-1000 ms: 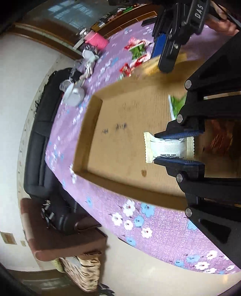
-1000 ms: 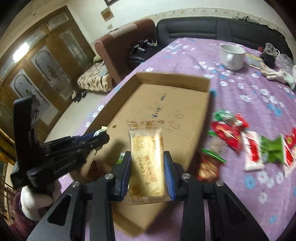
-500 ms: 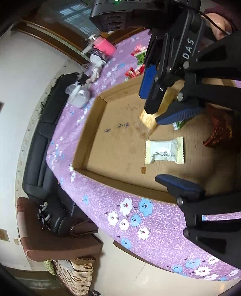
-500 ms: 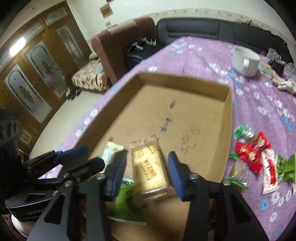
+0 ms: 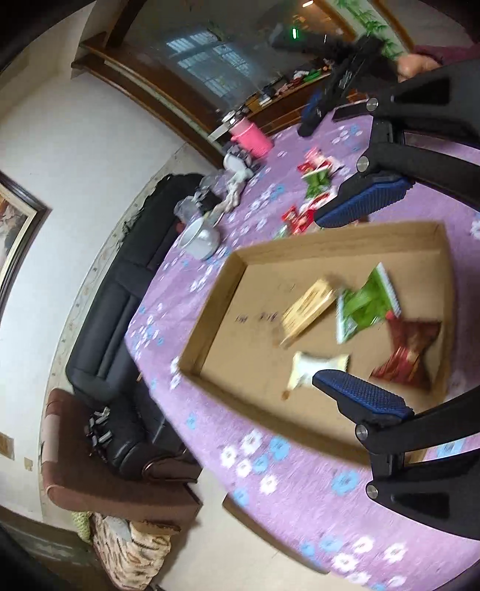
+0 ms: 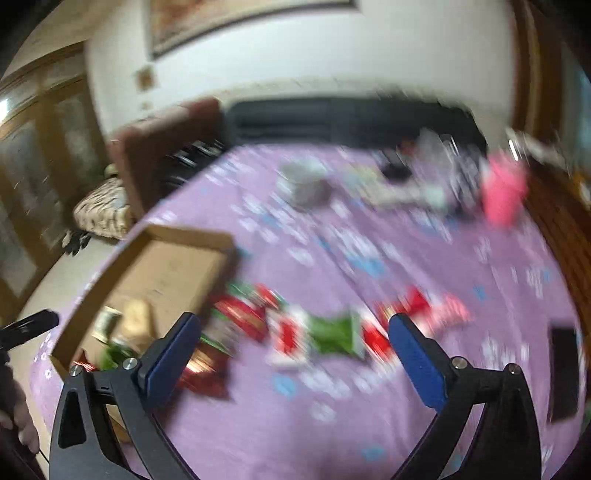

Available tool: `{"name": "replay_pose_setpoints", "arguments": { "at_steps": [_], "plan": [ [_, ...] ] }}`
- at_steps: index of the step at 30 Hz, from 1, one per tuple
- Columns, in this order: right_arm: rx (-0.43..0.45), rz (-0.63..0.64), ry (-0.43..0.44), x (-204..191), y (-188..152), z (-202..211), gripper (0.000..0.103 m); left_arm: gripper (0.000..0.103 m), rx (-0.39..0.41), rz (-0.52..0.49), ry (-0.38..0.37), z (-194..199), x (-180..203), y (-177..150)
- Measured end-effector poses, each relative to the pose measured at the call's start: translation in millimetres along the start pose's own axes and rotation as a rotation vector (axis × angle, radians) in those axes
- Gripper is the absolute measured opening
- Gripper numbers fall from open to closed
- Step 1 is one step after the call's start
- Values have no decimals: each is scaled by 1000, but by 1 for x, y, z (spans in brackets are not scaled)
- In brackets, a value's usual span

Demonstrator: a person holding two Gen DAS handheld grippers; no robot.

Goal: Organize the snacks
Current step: 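Grasp the white-red candy stick with the right tool while the left tool grasps the dark red bag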

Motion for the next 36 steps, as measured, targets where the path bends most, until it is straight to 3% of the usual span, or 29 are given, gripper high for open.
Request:
{"name": "replay_pose_setpoints", "arguments": {
  "at_steps": [2,4,9,13,18,21,23,30,36],
  "plan": [
    [-47,-33,12,12,-11,-10,73,82,-17,3,-28,-6,7,-6],
    [-94,-58,35,16,-21,-25,61,82,-39,-11,-43,-13,16,-12],
    [-146,-53,114,-5,-29,-53,59,79,-65,-84,-29,-14,35,-23],
    [-131,-35,144,-26,-19,-71,59,79,-82,-116,-21,-15,44,-29],
    [-158,51,41,-47,-12,-103,58,79,-117,-152,-26,-24,58,-37],
    [-162,100,-19,-51,-17,-110,29,79,-138,-189,-36,-29,68,-41],
    [-169,92,4,-48,-20,-107,16,79,-154,-215,-44,-34,76,-43],
    [-182,27,67,-10,-43,-75,12,79,-224,-332,-65,-63,110,-57],
    [-149,-75,148,29,-64,-64,12,79,-267,-422,-32,-107,132,-56]
  ]
}}
Point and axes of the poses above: each gripper's, at about its wrist camera, not at the fingertips, and z roughly against the way its jaws point, x to its right, y to its top, the point moved 3 cm from there along -z, roughly the way its jaws point, and after that the axes turned 9 degrees about -y, right-handed, at the moved point
